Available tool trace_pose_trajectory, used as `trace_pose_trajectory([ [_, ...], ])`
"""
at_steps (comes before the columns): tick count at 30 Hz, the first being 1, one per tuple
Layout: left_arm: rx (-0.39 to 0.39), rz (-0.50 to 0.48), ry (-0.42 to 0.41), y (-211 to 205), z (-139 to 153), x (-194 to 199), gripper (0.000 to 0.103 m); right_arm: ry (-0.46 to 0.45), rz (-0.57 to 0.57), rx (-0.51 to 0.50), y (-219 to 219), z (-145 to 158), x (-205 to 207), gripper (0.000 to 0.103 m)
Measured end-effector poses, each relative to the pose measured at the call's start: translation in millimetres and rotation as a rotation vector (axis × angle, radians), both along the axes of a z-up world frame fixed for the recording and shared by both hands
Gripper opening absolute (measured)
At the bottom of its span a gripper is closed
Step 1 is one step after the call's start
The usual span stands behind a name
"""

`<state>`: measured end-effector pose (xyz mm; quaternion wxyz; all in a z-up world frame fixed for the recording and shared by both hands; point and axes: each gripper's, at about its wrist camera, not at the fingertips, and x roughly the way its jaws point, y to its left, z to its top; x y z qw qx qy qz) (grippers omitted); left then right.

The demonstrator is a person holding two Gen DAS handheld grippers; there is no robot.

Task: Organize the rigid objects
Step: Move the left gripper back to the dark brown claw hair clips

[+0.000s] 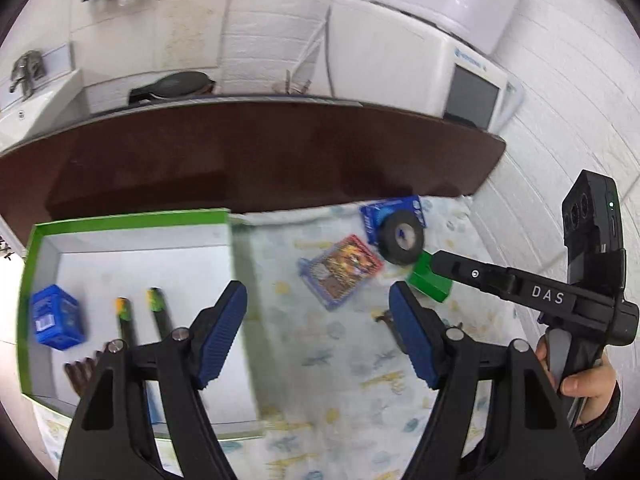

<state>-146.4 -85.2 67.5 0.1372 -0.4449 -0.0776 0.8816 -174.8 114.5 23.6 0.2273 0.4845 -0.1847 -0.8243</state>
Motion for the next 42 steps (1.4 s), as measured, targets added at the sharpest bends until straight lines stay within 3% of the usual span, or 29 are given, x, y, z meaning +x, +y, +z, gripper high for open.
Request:
trace_pose_trajectory([
  [5,-0.047,-0.073,-0.08,61,-42,-11,0.073,-0.088,-0.102,-0.028,96,-43,12,0.029],
  [9,-0.05,-0.061,-0.154,78,-69,-25,0.073,-0.158,-0.145,-0.07,135,-80,24,0.029],
  [14,-0.028,0.019,-0.236,82,-89,-43,0.072,-0.231,-0.186,-0.134,149,-114,35,0.029],
  [19,0.002,0.047,-0.314,87,-100,-50,0.071,-0.233,-0.179,-0.167,151,-122,35,0.029],
  [25,0.006,0.038,-0.328,91,-104,-52,0.066,-0.137,-0.087,-0.122,138,-110,40,0.029],
  [27,-0.009,0.015,-0.296,91,-100,-51,0.066,-0.057,-0.057,-0.043,136,-100,46,0.03],
  [29,-0.038,-0.013,-0.263,94,-97,-50,0.066,0.015,-0.017,0.071,132,-96,54,0.039],
  [30,-0.036,-0.027,-0.259,95,-97,-50,0.066,0.022,0.0,0.093,132,-97,56,0.046],
  [34,-0.006,-0.066,-0.267,105,-101,-52,0.066,0.0,0.018,0.016,131,-105,55,0.047],
  [39,0.065,-0.116,-0.316,112,-111,-44,0.066,0.017,0.112,0.058,112,-111,52,0.047],
  [42,0.07,-0.169,-0.32,120,-112,-33,0.066,0.049,0.133,0.099,104,-111,50,0.047],
])
